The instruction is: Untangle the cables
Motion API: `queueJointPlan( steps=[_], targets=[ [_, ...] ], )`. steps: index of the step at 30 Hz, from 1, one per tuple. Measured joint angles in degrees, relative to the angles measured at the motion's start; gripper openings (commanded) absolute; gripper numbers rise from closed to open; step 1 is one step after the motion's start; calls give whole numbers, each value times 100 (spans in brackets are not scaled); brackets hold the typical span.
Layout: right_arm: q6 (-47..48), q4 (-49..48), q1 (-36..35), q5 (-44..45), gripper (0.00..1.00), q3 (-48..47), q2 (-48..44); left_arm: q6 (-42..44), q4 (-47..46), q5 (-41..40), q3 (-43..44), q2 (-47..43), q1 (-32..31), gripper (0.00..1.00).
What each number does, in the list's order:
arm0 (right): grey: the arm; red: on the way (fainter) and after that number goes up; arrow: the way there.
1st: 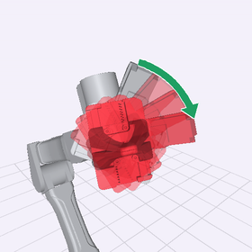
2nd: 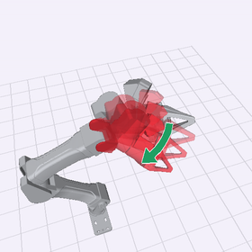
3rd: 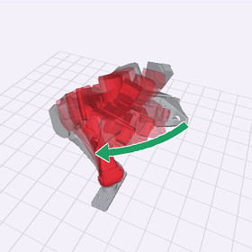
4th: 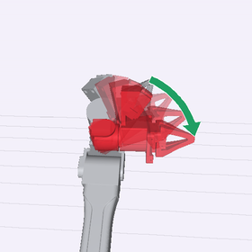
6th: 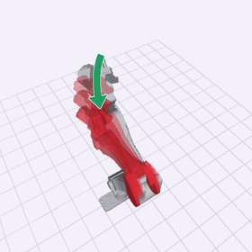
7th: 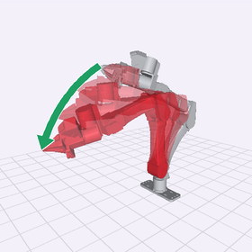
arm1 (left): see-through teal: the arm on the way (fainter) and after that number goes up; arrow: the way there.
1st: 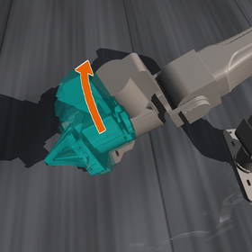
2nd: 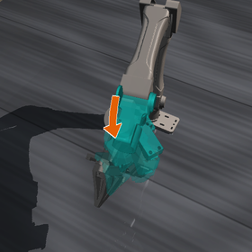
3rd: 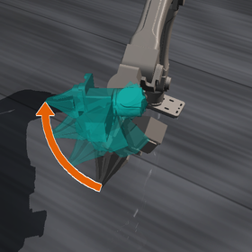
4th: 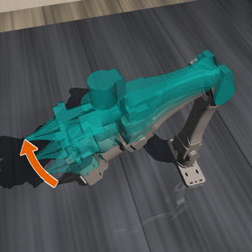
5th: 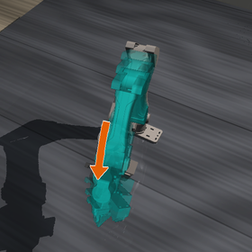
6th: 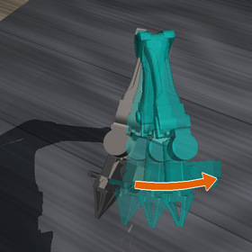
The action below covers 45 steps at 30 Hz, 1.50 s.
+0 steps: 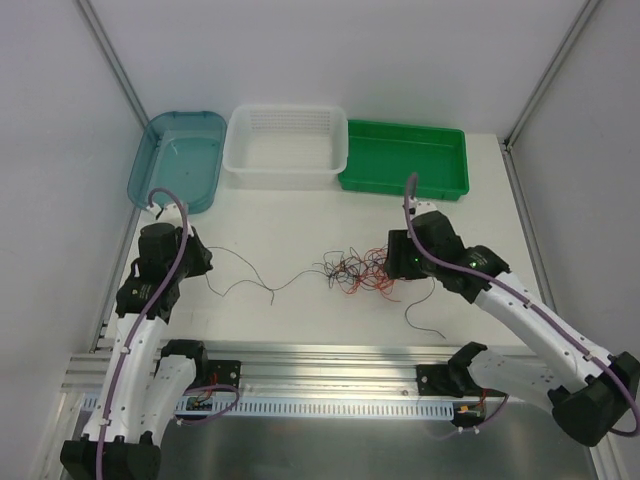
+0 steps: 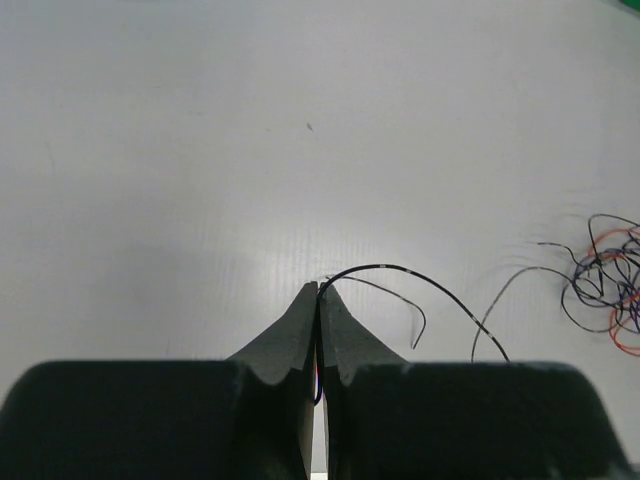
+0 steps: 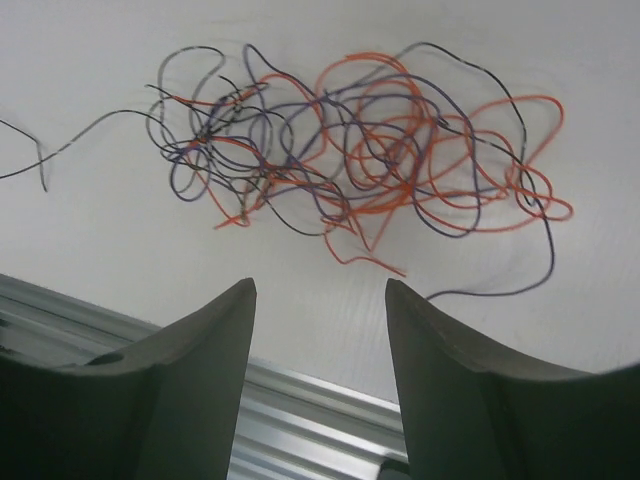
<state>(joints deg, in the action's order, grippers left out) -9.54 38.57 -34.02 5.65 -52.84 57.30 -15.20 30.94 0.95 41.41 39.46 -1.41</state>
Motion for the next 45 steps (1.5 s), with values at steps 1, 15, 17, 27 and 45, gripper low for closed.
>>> queueJointPlan(
  steps=[1, 15, 17, 27, 45],
  targets=[
    [-59, -127, -289, 96, 58, 2, 26, 50, -103, 192, -98, -66, 0, 0],
    [-1106, -1266, -2645, 1497, 54, -857, 2889, 136, -789, 691, -761, -839, 0, 0],
    [-1281, -1300, -2658, 1635, 54, -940, 3165, 133, -800, 621, -761, -841, 0, 0],
    [-2013, -1550, -2656, 2190, 52, -1075, 4336, 131, -798, 433, -763, -841, 0, 0],
    [-2052, -1456, -2205, 3121, 1, -835, 4240, 94, -761, -267, -761, -726, 2, 0]
  ],
)
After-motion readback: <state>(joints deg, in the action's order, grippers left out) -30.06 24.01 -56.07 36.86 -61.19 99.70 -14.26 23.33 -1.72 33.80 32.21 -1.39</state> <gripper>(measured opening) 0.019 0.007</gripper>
